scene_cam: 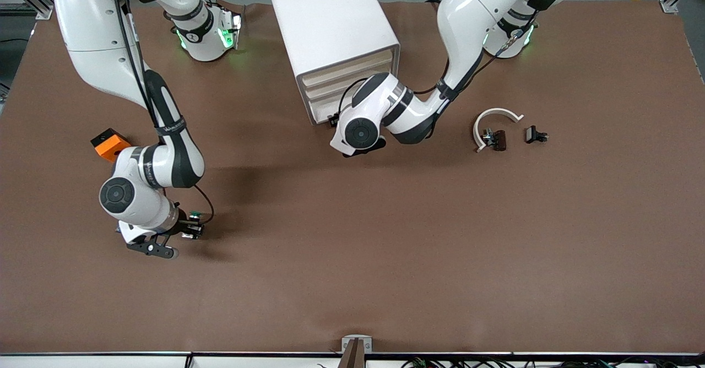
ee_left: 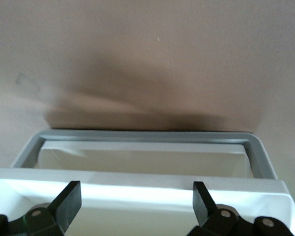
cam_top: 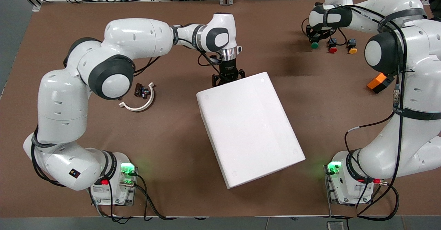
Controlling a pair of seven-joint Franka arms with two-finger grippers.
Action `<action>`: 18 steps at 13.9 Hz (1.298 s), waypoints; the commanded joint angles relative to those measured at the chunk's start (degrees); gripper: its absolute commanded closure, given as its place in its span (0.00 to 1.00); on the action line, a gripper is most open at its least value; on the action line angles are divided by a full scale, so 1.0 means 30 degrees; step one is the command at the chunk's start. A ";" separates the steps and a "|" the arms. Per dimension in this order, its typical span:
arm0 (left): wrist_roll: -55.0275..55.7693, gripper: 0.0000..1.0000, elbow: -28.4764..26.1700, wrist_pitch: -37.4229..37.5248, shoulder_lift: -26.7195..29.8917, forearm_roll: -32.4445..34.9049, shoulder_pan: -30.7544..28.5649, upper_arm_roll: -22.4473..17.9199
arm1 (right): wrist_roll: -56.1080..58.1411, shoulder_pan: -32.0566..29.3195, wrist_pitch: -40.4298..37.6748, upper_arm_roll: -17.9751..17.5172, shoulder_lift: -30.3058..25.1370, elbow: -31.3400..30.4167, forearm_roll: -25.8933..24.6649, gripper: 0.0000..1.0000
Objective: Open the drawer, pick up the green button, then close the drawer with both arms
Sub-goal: 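Set the blue button beside the red button and open the right gripper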
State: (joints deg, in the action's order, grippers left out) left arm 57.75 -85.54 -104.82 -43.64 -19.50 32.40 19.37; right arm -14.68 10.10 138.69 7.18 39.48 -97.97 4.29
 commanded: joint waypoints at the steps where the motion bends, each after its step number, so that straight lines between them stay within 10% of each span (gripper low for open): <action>1: 0.0232 0.00 -0.0081 0.0340 -0.0160 -0.0794 -0.0166 0.0341 | 0.0674 -0.0614 -0.0028 -0.0403 0.0228 0.0370 0.0299 1.00; 13: 0.0086 0.00 0.0124 0.0809 -0.0160 -0.1060 -0.1280 0.0283 | 0.0585 -0.0174 0.0793 -0.0461 0.0287 -0.0187 0.0417 1.00; 14: 0.0086 0.00 0.0095 0.0838 -0.0160 -0.1089 -0.1164 0.0283 | 0.0674 -0.0174 0.0822 -0.0461 0.0316 -0.0157 0.0416 0.31; 15: 0.0115 0.00 0.0008 0.0838 -0.0189 -0.1089 -0.1075 0.0283 | 0.0616 -0.0203 0.0909 -0.0461 0.0374 -0.0157 0.0445 0.00; 18: 0.0144 0.00 -0.0197 0.0838 -0.0248 -0.1118 -0.0608 0.0312 | 0.0616 -0.0233 0.0823 -0.0461 0.0317 -0.0041 0.0417 0.00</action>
State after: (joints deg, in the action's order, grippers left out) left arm 57.75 -85.83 -102.83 -44.21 -22.36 29.86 19.83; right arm -13.78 9.54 140.97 5.93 40.46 -98.53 4.54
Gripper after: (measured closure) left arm 0.000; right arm 0.238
